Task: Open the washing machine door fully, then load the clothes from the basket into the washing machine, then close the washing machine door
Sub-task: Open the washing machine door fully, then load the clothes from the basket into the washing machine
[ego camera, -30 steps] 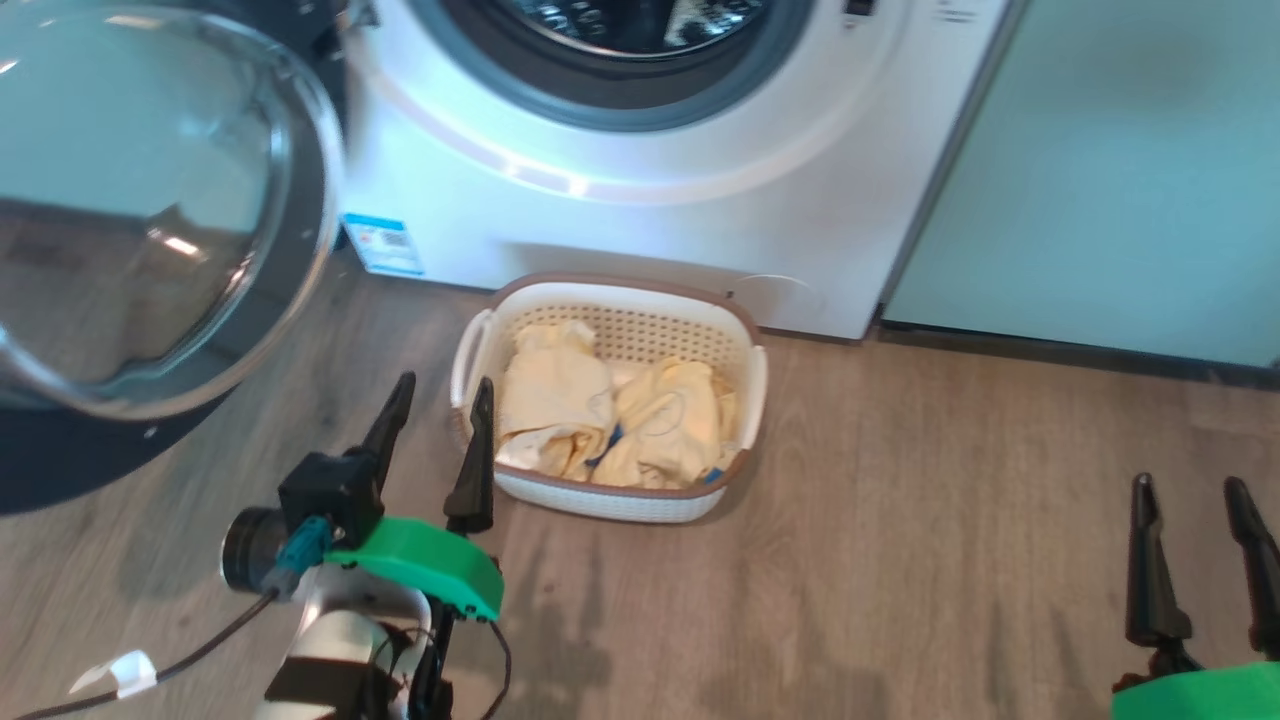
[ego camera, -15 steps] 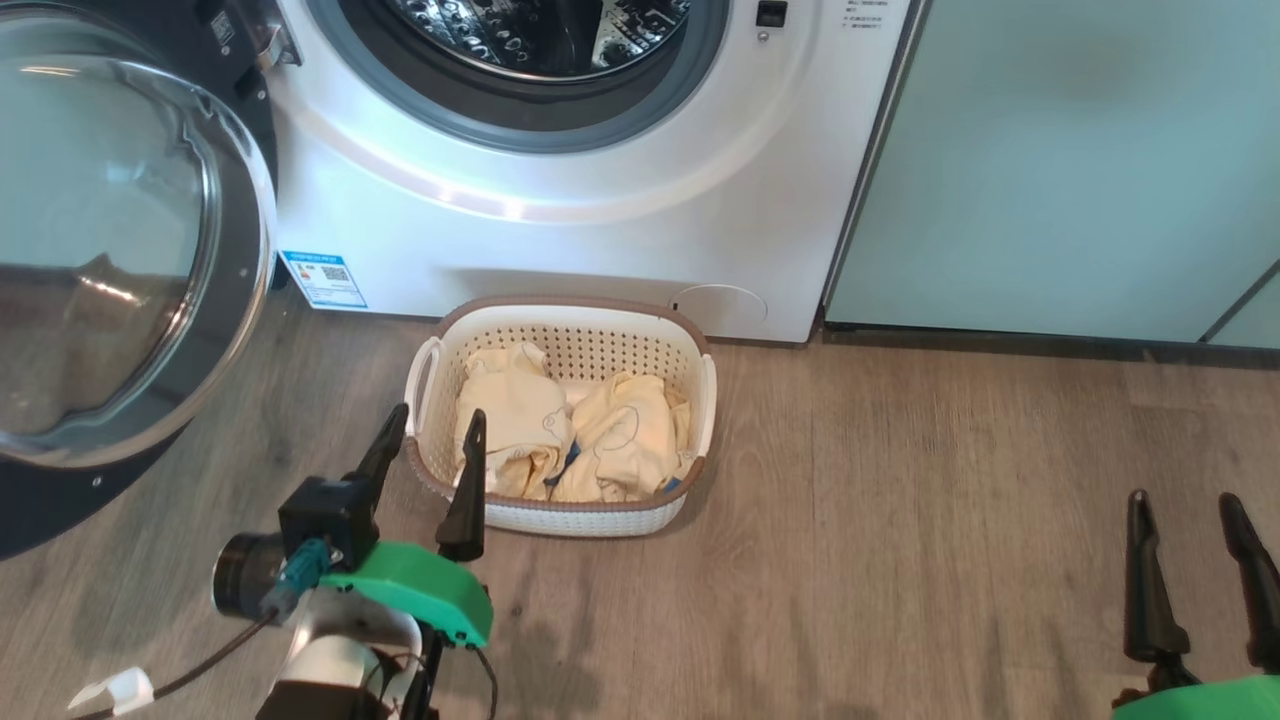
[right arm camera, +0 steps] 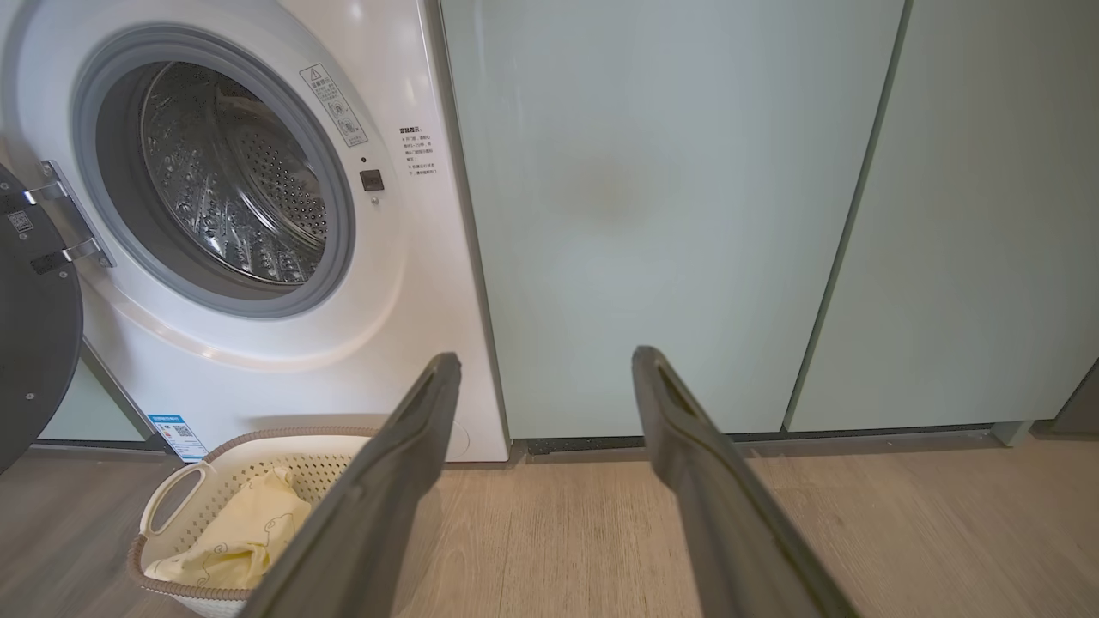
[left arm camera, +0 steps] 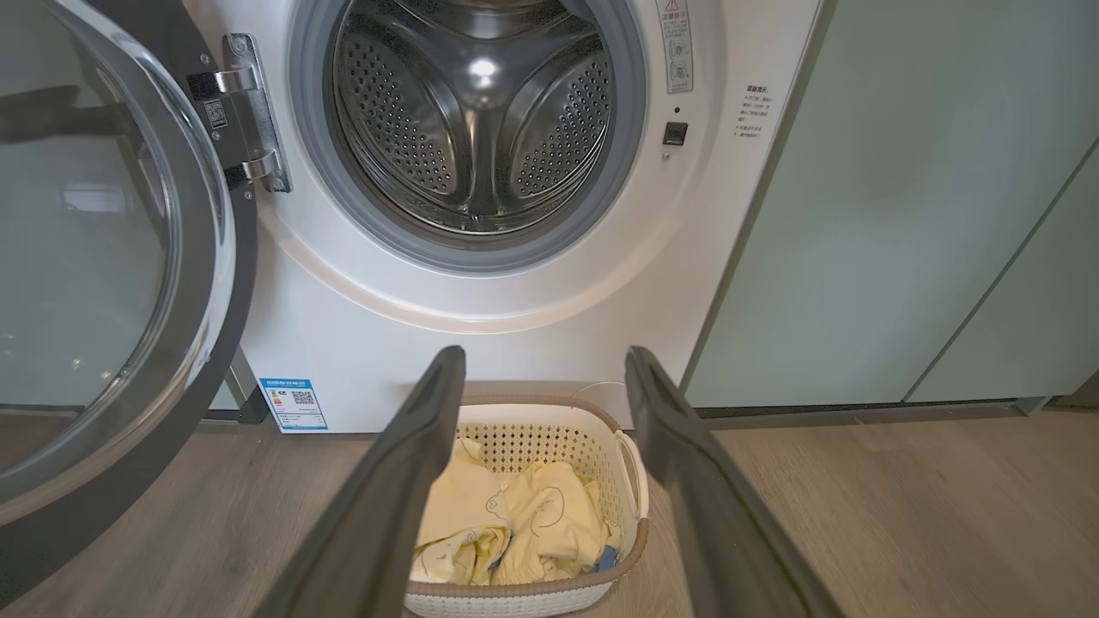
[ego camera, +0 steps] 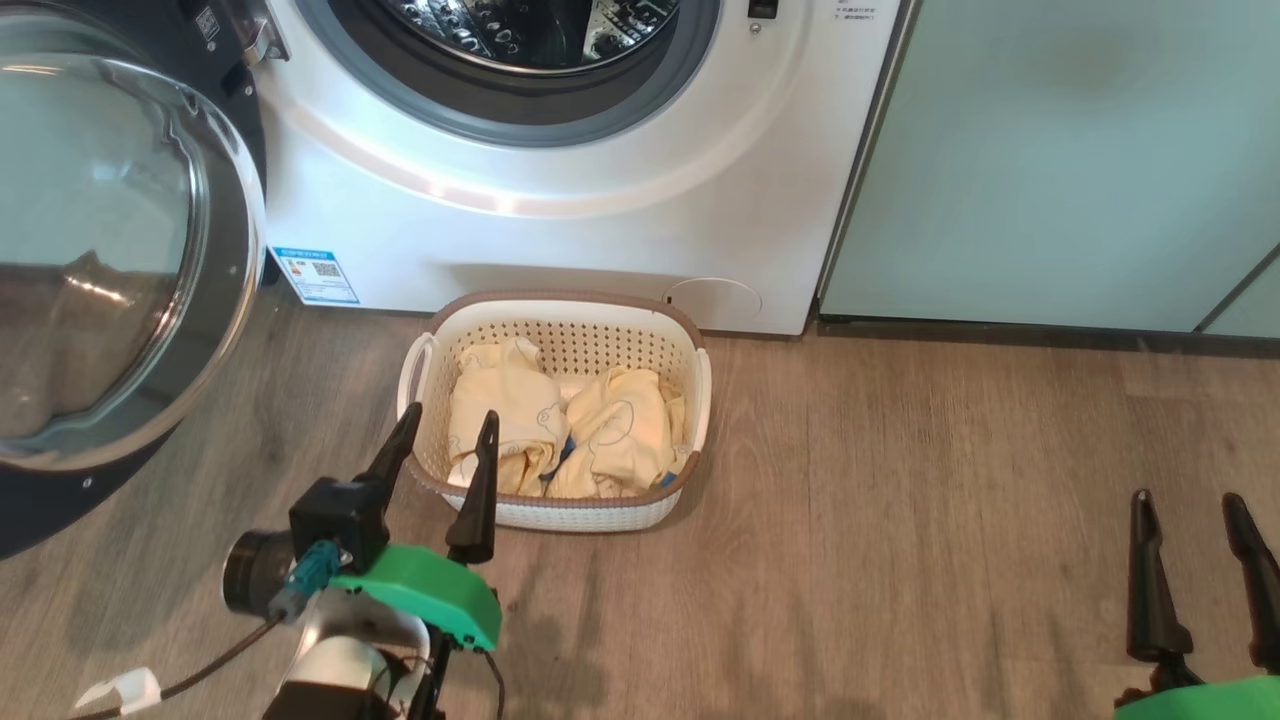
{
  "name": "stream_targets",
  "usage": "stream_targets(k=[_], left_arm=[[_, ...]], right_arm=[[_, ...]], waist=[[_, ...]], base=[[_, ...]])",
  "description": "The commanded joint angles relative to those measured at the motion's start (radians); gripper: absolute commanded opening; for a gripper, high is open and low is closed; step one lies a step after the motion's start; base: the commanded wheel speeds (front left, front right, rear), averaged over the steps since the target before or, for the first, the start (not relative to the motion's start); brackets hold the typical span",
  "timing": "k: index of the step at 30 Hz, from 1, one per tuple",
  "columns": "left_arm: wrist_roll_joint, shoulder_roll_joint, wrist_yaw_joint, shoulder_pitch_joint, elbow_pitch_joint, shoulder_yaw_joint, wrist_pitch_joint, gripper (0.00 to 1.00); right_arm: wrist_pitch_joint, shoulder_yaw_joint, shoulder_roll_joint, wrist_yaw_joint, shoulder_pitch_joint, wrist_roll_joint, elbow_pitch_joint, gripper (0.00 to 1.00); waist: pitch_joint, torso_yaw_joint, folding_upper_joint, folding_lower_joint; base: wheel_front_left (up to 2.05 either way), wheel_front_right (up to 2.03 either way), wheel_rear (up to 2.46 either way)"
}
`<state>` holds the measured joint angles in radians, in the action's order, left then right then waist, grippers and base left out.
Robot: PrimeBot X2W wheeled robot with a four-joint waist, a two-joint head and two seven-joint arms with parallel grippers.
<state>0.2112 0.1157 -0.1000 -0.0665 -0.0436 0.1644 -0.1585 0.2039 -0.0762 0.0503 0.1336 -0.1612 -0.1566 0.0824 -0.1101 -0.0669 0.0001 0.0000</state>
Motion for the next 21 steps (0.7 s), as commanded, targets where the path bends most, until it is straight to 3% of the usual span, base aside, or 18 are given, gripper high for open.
stream_targets(k=[1, 11, 21], left_arm=[[-0.005, 0.019, -0.005, -0.042, 0.04, -0.029, -0.008, 1.0], [0.005, 0.023, -0.002, -0.045, 0.045, -0.018, -0.002, 1.0], [-0.011, 0.031, -0.02, -0.061, 0.056, -0.008, 0.005, 1.0]], right_arm=[[0.017, 0.013, 0.011, -0.003, 0.021, 0.007, 0.032, 1.0], [0.02, 0.015, 0.008, -0.003, 0.026, 0.004, 0.026, 1.0], [0.024, 0.013, 0.006, -0.003, 0.035, 0.002, 0.023, 1.0]], waist=[[-0.001, 0.001, -0.0001, 0.0], [-0.004, -0.006, -0.0001, 0.0], [-0.018, -0.007, -0.0001, 0.0]], base=[[0.0, 0.0, 0.0], [0.23, -0.2, -0.03], [1.67, -1.23, -0.44]])
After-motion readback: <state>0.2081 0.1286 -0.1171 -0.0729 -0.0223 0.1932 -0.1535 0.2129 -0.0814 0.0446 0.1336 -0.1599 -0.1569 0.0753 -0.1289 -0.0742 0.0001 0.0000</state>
